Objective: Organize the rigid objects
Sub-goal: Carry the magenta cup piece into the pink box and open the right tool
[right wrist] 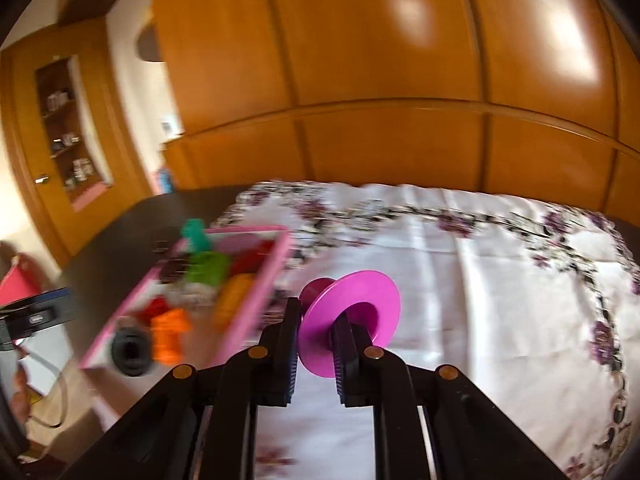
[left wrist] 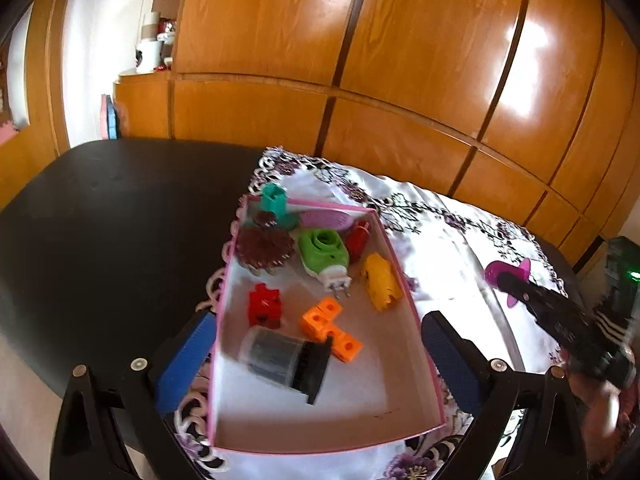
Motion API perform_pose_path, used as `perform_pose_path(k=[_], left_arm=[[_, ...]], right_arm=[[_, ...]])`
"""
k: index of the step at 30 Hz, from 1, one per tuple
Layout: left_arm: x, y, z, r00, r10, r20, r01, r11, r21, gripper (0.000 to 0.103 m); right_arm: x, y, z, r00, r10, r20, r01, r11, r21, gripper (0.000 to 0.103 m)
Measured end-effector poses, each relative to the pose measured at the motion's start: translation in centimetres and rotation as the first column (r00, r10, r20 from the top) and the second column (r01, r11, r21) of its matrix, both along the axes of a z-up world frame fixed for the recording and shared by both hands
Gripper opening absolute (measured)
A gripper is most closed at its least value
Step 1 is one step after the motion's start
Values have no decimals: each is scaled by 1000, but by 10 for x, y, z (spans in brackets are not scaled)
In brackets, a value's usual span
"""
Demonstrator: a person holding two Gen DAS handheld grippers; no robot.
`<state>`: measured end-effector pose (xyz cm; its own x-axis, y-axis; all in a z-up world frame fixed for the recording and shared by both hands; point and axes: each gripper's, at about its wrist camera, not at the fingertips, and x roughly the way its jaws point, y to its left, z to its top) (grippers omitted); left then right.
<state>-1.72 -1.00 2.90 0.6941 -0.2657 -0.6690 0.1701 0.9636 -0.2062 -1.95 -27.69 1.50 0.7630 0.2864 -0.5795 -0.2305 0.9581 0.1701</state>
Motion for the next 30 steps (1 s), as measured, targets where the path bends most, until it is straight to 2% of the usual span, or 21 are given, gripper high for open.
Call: perform_pose_path(k=[6,13,22,24,30], left_arm=[[0,18,7,997,70,23,-70,997,25,103],[-2,26,10,987,140,73,-149,979,140,103],[-2,36,7,984,167,58,-175,972,159,103],[-3,37,7,982,178,62,-186,968,167,103],[-6,41,6,978,192,77,-202,964,172,103]], right_arm=[[-8,50,3,986,158,-57,-154,986,70,13],[-7,95,-20,939,281,-200,-266,959,98,13],[0,118,-51,881,323,-347,-329,943,43,13],[2,120,-52,882,311,-353,-327,945,16,14],[7,112,-46,897,268,-350,-281,960,14,28]])
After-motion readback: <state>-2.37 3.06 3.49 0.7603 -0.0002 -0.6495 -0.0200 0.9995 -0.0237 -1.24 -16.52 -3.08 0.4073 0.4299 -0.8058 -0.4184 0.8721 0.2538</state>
